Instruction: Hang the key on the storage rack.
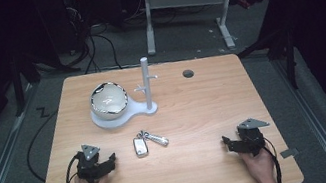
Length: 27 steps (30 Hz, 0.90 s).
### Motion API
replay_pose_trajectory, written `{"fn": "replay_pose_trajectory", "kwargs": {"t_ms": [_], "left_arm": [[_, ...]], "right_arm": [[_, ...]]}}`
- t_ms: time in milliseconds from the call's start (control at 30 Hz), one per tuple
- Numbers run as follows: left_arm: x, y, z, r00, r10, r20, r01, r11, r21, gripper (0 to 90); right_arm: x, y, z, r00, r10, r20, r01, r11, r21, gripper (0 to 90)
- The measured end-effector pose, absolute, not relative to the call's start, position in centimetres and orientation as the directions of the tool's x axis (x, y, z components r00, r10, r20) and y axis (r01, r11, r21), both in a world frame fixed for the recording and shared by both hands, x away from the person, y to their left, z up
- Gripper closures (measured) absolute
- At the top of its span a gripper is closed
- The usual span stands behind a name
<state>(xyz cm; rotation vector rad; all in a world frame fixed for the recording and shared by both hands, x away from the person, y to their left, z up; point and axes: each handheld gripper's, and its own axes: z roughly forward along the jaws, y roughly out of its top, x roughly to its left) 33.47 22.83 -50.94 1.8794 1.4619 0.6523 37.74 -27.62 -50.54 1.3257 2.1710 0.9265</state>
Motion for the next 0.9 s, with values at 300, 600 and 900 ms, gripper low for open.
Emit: {"fn": "replay_pose_trajectory", "kwargs": {"t_ms": [300, 600, 900], "left_arm": [[33.44, 22.77, -50.94, 0.242, 0.970, -0.011, 0.641, -0.151, 0.752, 29.0], [33.42, 23.08, -50.91, 0.233, 0.971, -0.046, 0.641, -0.117, 0.759, 29.4], [33.50, 23.10, -50.77, 0.235, 0.971, -0.046, 0.648, -0.122, 0.752, 30.6]], "right_arm": [[37.72, -27.62, -50.54, -0.450, 0.893, -0.018, 0.605, 0.319, 0.729, 26.0], [37.72, -27.61, -50.53, -0.450, 0.893, -0.018, 0.605, 0.320, 0.729, 26.0], [37.72, -27.62, -50.53, -0.454, 0.891, -0.019, 0.603, 0.323, 0.729, 25.9]]}}
